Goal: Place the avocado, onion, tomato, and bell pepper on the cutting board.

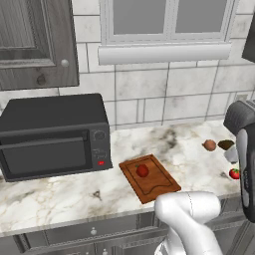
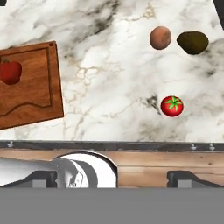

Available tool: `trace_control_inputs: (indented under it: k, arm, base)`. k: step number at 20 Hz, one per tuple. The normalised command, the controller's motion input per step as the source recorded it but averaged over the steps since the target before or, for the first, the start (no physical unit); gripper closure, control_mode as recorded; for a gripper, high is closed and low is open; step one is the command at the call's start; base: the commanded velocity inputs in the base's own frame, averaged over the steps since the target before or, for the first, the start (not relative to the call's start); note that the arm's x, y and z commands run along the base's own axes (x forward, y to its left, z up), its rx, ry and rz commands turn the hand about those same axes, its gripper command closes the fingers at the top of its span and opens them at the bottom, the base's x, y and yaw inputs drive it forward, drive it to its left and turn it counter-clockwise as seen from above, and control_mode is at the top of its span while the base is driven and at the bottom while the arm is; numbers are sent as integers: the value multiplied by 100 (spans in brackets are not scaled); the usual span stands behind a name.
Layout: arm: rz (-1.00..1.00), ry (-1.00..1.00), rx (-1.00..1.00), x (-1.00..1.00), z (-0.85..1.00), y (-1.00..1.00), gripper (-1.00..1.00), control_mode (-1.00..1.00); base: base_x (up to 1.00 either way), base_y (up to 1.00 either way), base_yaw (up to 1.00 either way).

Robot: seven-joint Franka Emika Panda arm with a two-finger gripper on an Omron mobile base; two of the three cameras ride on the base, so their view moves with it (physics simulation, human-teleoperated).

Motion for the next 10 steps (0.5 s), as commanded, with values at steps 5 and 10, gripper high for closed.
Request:
trace_control_inputs:
  k: [5, 10]
  arm:
    - [-10, 5, -5, 43, -17, -28, -100, -100]
    - [-8, 5, -5, 39, -33, -30, -100, -100]
  base:
    - [0, 0, 0]
    - [0, 0, 0]
